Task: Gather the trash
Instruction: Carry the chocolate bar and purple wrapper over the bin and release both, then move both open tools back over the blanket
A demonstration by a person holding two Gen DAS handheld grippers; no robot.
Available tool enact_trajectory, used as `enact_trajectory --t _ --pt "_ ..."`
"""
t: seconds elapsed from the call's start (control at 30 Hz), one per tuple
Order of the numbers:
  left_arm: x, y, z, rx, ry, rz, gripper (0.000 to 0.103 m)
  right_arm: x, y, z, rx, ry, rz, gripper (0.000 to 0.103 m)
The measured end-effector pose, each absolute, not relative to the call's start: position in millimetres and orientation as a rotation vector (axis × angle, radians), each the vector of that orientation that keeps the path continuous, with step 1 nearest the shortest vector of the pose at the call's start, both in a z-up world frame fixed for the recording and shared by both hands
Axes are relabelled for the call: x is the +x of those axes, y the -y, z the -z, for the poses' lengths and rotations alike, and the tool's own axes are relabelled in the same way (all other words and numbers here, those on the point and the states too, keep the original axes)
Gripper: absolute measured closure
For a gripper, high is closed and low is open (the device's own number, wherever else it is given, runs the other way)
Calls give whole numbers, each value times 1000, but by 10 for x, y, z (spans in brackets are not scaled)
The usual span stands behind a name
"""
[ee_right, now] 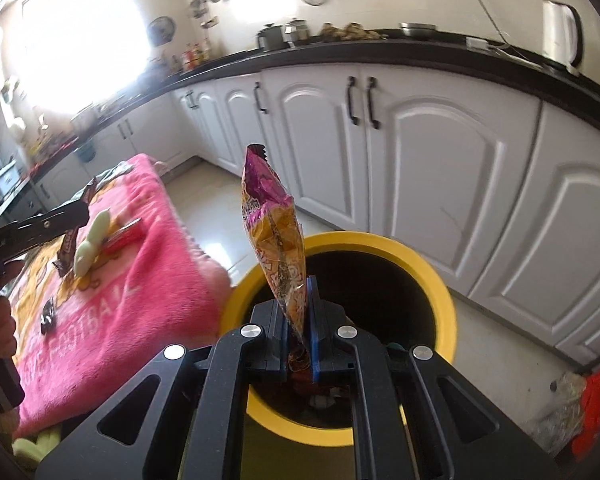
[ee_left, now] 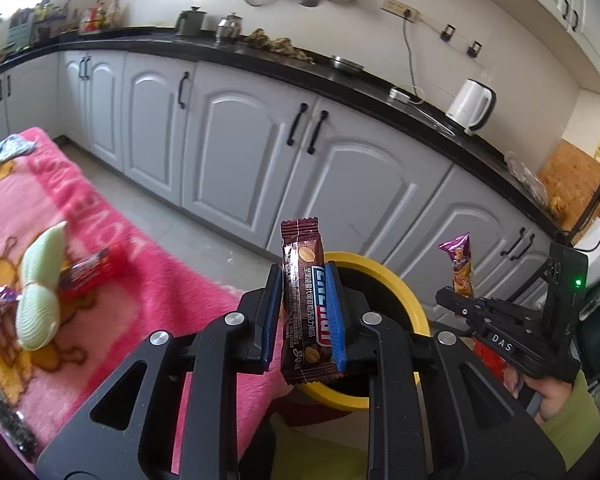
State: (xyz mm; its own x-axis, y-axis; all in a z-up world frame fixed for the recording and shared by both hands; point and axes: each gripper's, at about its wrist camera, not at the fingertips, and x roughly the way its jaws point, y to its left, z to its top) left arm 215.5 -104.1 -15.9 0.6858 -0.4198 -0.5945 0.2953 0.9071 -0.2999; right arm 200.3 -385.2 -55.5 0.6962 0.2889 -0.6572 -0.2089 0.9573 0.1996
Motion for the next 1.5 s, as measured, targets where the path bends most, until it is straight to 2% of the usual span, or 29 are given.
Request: enact_trajectory --t 0.4,0.47,0.53,0.57,0.6,0.63,0.7,0.87,0.93,1.1,1.5 --pt "2366 1622 420 -157 -765 495 87 2120 4065 791 158 -815 -245 95" --pt "2423 1685 486 -169 -778 508 87 2160 4059 875 151 -831 -232 90" --pt "2479 1731 552 -180 -797 519 78 2183 4086 932 159 -843 -208 57" --pt "2493 1736 570 -183 -802 518 67 2188 4112 963 169 -850 -204 56" --pt "2504 1729 593 -184 -806 512 62 2190 4124 969 171 -851 -198 56" --pt "2509 1718 609 -185 -808 505 60 2190 4137 973 166 -852 -184 56" --pt "2520 1662 638 -198 -816 488 48 2182 4151 963 169 -844 -180 55" --pt "2454 1311 599 -206 -785 397 30 2134 3987 896 151 -822 -211 52" --pt "2406 1092 567 -213 -769 348 28 2131 3895 842 148 -809 -234 46" --pt "2272 551 454 -241 -718 244 22 2061 3447 683 94 -771 -321 40" --pt "1944 -586 219 -296 -601 27 17 2003 2501 413 32 -751 -496 34"
